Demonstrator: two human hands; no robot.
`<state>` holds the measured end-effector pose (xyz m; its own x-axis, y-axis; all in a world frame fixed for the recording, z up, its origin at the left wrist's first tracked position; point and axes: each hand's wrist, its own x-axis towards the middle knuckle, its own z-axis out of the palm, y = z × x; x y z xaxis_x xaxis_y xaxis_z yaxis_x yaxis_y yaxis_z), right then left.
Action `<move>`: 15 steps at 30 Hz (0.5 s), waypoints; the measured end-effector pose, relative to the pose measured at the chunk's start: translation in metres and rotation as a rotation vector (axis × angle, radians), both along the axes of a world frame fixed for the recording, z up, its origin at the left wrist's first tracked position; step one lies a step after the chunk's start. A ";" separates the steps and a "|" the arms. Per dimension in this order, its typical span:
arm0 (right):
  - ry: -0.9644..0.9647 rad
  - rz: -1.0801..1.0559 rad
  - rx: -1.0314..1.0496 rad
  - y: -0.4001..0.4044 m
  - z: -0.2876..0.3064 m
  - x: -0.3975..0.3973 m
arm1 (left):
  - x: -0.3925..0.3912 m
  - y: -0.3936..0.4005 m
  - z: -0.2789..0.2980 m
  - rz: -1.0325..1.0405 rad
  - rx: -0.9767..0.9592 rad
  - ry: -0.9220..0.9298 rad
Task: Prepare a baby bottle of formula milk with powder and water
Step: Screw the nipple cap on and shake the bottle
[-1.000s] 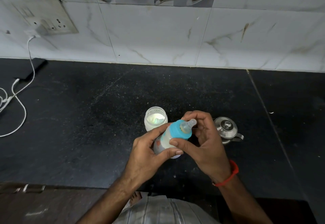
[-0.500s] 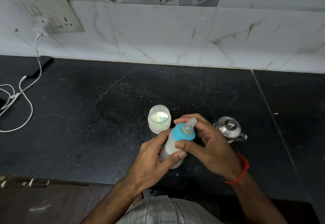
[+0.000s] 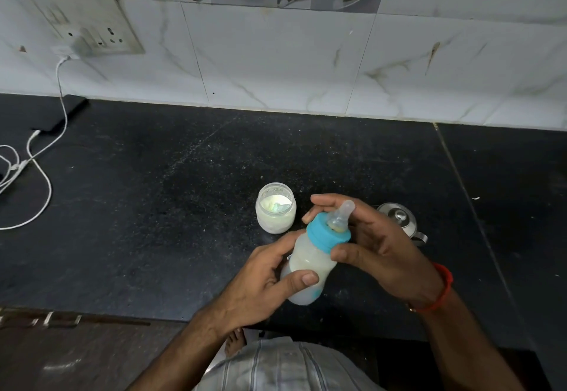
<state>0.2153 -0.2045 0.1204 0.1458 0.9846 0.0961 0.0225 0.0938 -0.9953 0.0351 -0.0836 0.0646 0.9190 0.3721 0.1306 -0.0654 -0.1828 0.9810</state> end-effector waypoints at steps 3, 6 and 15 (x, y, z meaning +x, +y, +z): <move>-0.042 -0.030 -0.014 0.002 -0.003 -0.004 | 0.000 -0.001 0.000 0.028 0.018 -0.004; -0.118 -0.125 0.003 0.004 -0.008 -0.013 | 0.001 -0.001 0.001 0.050 0.015 -0.020; 0.119 -0.380 0.061 0.003 -0.015 -0.036 | 0.000 0.003 -0.002 0.138 0.039 -0.007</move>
